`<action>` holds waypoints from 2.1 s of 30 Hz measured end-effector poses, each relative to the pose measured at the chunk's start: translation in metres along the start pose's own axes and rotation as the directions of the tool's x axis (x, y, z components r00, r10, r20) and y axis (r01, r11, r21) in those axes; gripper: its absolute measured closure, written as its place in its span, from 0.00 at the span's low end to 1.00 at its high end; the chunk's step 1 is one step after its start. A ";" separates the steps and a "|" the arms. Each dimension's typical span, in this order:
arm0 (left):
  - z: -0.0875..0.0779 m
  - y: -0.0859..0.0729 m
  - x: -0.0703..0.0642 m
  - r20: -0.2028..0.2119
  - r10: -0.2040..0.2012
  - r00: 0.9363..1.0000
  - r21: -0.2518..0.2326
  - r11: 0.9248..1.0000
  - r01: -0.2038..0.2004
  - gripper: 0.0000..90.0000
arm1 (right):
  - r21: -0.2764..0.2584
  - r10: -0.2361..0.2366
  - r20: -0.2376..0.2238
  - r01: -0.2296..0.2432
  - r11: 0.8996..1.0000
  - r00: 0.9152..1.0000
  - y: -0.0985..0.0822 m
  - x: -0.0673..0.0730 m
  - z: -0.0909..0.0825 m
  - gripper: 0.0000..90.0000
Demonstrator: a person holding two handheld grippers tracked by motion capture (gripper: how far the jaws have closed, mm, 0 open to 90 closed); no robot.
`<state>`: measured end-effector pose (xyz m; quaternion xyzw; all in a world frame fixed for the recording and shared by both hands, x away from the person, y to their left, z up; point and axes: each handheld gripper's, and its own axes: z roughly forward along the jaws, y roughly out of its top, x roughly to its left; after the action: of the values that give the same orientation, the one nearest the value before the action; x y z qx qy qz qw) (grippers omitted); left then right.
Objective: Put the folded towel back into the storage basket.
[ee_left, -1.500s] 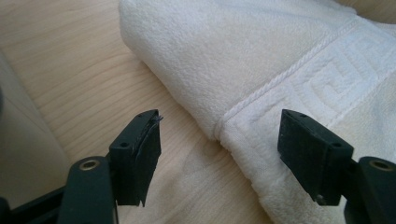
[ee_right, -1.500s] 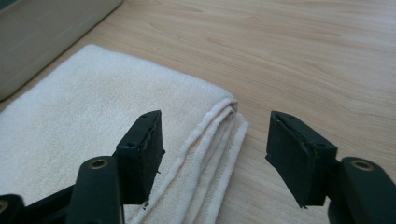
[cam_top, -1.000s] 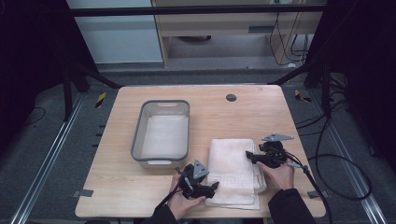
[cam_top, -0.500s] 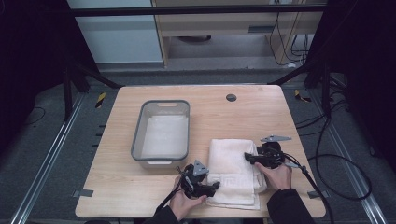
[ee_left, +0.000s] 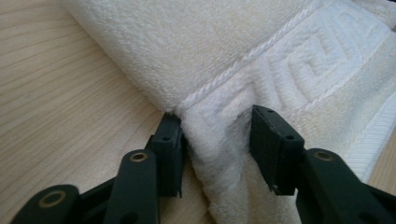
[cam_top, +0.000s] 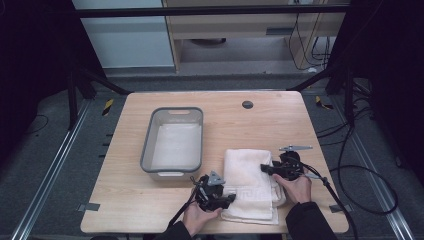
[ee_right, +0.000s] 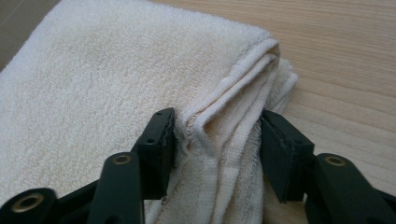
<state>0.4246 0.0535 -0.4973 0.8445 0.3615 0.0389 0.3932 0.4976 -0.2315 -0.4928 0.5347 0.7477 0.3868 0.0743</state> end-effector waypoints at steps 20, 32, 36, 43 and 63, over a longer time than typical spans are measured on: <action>-0.003 0.000 -0.005 0.008 -0.005 1.000 -0.041 0.999 0.005 0.89 | -0.013 0.019 -0.052 -0.020 1.000 0.998 0.004 0.004 -0.008 0.80; -0.026 0.005 -0.001 0.017 -0.010 1.000 -0.121 0.993 0.012 0.90 | -0.126 -0.028 -0.069 0.020 0.992 0.997 0.012 0.019 -0.038 0.80; -0.035 0.009 -0.002 0.013 -0.001 1.000 -0.145 0.989 0.003 0.90 | -0.159 -0.055 -0.067 0.044 0.986 0.996 0.016 0.024 -0.047 0.80; -0.044 0.014 -0.005 0.014 0.008 1.000 -0.176 0.984 -0.005 0.90 | -0.197 -0.070 -0.074 0.054 0.979 0.995 0.021 0.030 -0.059 0.81; -0.068 0.029 -0.007 -0.019 0.038 0.999 -0.258 0.965 -0.042 0.90 | -0.303 -0.121 -0.047 0.101 0.948 0.992 0.036 0.046 -0.080 0.81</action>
<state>0.4123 0.0799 -0.4291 0.7930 0.3391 0.0995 0.4963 0.4631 -0.2272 -0.4003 0.4615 0.7111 0.5082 0.1520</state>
